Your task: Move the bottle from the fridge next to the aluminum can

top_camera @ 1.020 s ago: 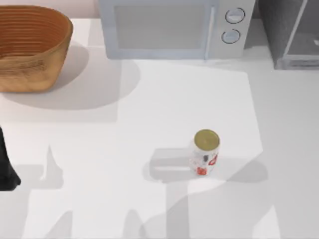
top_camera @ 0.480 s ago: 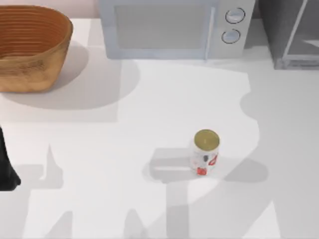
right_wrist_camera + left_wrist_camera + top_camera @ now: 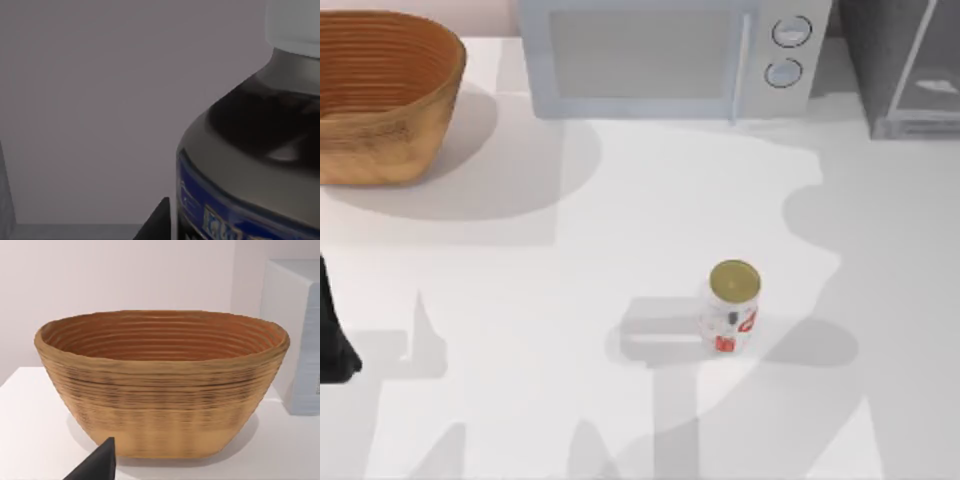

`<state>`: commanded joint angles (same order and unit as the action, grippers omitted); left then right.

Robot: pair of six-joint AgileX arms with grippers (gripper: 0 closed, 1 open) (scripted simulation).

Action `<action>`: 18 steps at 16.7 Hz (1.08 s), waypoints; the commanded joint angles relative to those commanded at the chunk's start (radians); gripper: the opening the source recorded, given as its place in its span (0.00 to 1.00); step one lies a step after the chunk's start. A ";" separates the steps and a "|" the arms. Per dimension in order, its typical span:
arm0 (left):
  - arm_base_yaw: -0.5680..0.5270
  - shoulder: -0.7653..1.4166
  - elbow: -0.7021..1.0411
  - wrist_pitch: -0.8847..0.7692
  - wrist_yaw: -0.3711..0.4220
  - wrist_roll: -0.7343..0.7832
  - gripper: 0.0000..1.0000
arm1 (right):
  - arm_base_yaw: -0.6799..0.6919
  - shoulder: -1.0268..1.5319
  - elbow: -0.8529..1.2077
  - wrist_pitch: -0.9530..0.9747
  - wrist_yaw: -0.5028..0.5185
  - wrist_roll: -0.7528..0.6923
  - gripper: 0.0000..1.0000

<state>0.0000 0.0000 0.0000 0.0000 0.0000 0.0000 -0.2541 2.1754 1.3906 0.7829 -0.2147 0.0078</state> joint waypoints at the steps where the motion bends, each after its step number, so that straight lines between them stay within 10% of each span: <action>1: 0.000 0.000 0.000 0.000 0.000 0.000 1.00 | -0.005 -0.018 -0.023 0.009 -0.003 0.000 0.00; 18: 0.000 0.000 0.000 0.000 0.000 0.000 1.00 | -0.084 -0.403 -0.622 0.211 -0.097 0.004 0.00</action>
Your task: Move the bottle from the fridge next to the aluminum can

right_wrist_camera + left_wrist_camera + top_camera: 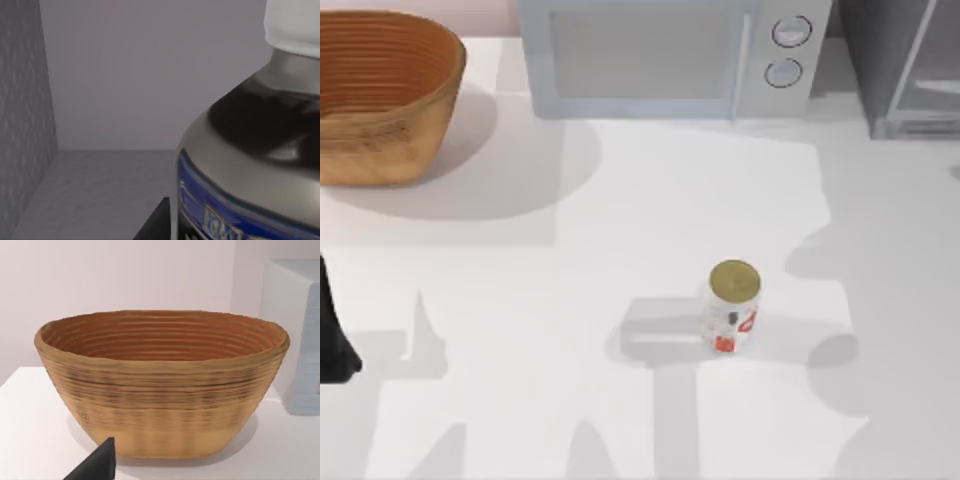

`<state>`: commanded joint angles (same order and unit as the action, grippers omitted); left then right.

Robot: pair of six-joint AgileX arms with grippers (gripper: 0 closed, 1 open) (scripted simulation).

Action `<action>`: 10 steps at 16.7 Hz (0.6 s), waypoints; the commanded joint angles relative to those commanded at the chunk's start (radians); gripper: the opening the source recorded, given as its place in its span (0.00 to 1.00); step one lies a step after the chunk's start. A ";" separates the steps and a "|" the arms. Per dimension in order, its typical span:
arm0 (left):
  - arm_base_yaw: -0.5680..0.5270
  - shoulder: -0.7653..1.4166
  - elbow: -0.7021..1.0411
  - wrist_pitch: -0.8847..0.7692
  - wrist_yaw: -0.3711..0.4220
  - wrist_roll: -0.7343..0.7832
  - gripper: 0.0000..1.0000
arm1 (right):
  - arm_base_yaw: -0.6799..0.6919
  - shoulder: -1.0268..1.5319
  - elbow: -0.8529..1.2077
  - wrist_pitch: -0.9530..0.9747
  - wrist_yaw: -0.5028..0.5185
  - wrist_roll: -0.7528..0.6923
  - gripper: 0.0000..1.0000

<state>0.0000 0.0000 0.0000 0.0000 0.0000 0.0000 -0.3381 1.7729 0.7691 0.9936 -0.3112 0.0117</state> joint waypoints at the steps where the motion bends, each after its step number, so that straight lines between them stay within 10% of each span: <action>1: 0.000 0.000 0.000 0.000 0.000 0.000 1.00 | 0.002 0.000 -0.001 0.002 0.002 0.000 0.00; 10: 0.000 0.000 0.000 0.000 0.000 0.000 1.00 | 0.450 0.020 -0.297 0.315 0.450 -0.003 0.00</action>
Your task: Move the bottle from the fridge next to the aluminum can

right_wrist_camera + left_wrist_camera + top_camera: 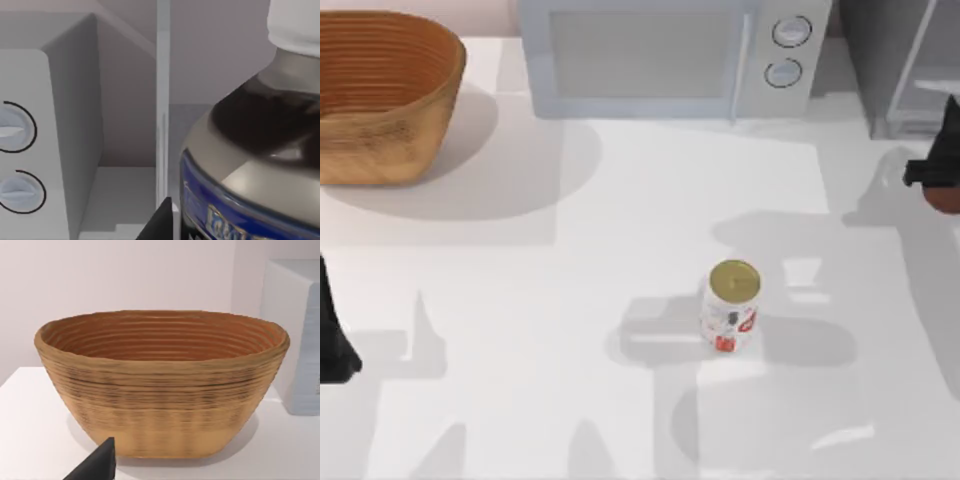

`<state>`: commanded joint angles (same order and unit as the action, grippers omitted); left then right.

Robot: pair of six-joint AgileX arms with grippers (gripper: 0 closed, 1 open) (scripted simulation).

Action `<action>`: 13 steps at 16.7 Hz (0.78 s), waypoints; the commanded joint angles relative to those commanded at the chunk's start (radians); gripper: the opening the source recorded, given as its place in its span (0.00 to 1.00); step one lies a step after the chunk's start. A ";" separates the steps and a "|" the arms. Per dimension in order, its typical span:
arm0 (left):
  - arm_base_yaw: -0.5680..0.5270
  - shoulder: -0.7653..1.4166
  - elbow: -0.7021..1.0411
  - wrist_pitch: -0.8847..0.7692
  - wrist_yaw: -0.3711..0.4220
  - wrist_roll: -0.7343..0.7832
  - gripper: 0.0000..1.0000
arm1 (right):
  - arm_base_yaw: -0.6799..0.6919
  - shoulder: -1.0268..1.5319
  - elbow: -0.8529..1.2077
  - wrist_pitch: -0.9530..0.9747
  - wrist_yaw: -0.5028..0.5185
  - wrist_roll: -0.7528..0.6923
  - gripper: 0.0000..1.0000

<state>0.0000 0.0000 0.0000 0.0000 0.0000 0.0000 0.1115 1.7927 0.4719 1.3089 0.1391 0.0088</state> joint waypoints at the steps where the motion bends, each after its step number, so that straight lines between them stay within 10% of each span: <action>1: 0.000 0.000 0.000 0.000 0.000 0.000 1.00 | 0.081 -0.006 -0.052 0.046 0.081 0.000 0.00; 7: 0.000 0.000 0.000 0.000 0.000 0.000 1.00 | 0.443 -0.071 -0.318 0.251 0.442 -0.003 0.00; 13: 0.000 0.000 0.000 0.000 0.000 0.000 1.00 | 0.483 -0.084 -0.357 0.275 0.483 -0.002 0.00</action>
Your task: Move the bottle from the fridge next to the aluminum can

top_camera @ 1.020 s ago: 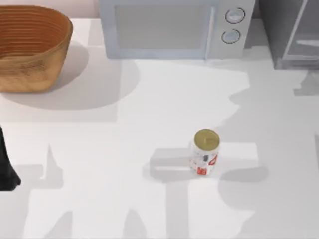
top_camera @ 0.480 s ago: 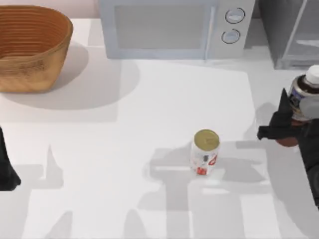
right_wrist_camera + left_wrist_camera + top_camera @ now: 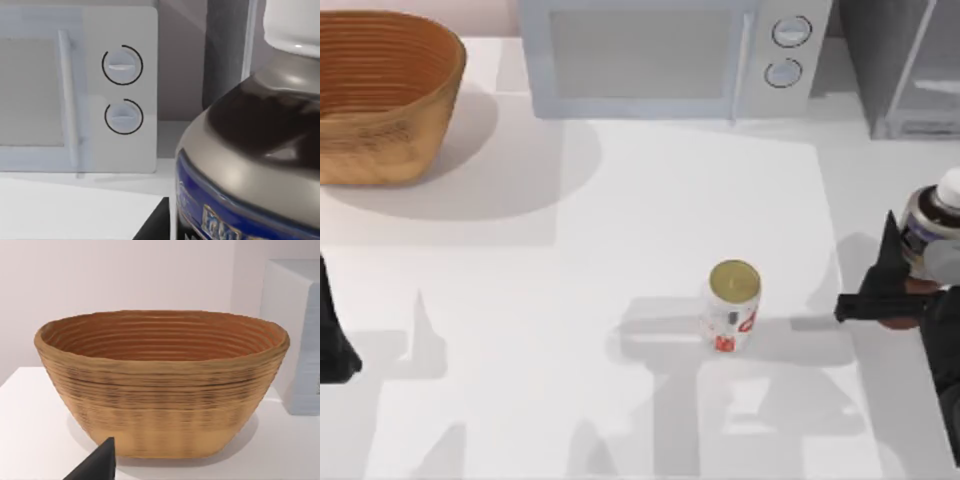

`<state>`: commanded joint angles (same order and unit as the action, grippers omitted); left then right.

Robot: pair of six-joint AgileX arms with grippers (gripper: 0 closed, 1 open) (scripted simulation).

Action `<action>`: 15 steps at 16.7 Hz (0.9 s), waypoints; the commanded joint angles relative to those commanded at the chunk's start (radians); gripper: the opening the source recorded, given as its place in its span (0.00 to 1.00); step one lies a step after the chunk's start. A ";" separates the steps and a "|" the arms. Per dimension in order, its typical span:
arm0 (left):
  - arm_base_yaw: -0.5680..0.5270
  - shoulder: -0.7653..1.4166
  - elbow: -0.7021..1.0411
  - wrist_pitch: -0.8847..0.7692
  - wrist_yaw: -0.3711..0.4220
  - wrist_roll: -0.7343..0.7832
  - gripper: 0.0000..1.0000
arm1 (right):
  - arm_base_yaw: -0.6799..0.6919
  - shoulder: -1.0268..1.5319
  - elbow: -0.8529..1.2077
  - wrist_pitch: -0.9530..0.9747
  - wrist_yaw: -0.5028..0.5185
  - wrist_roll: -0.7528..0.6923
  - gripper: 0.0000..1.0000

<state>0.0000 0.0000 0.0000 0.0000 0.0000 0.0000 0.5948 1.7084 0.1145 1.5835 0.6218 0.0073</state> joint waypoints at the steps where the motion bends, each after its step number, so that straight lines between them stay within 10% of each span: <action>1: 0.000 0.000 0.000 0.000 0.000 0.000 1.00 | 0.001 -0.001 -0.001 0.000 0.001 0.000 0.00; 7: 0.000 0.000 0.000 0.000 0.000 0.000 1.00 | 0.004 -0.005 -0.003 0.003 0.003 -0.002 0.00; 15: 0.000 0.000 0.000 0.000 0.000 0.000 1.00 | 0.004 -0.005 -0.003 0.003 0.003 -0.002 0.60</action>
<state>0.0000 0.0000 0.0000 0.0000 0.0000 0.0000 0.5988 1.7030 0.1115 1.5862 0.6248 0.0053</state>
